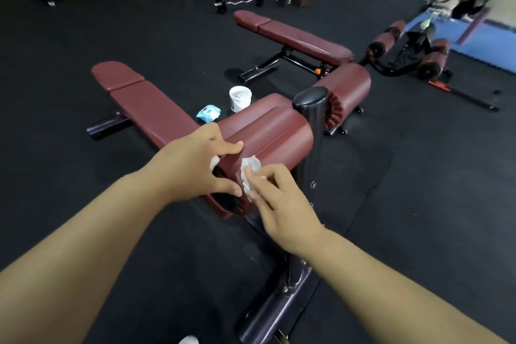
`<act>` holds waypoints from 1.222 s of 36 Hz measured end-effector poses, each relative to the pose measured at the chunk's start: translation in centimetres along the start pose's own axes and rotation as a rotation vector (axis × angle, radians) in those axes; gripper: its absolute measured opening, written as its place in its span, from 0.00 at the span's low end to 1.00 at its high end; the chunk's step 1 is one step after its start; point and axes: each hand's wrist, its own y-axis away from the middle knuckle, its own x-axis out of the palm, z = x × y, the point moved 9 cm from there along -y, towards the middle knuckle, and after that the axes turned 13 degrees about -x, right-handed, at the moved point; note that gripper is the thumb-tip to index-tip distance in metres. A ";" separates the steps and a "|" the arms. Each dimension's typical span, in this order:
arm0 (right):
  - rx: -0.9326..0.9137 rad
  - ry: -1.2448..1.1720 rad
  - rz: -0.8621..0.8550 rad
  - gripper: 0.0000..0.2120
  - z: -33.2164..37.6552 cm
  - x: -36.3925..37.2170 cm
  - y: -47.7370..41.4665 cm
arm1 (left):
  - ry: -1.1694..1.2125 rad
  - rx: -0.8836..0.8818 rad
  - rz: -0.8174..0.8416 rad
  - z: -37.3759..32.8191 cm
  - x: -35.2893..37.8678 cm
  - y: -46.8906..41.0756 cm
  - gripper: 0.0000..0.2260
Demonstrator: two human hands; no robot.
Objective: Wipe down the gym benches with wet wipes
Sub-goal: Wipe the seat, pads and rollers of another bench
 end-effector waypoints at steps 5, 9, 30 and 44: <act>0.275 0.192 -0.203 0.15 -5.6 -3.7 -1.4 | 0.004 0.209 -0.138 -0.2 -0.8 0.0 0.40; 0.622 0.246 -0.260 0.13 -10.7 -5.6 -1.0 | -0.130 0.112 -0.001 1.3 -0.1 -1.4 0.37; 0.685 0.395 -0.134 0.14 -11.2 -5.1 -3.0 | 0.041 0.173 0.150 3.7 -0.2 -3.6 0.36; 0.340 0.366 -0.024 0.13 -5.9 -2.7 -5.3 | 0.201 0.125 0.214 6.2 0.3 -3.6 0.31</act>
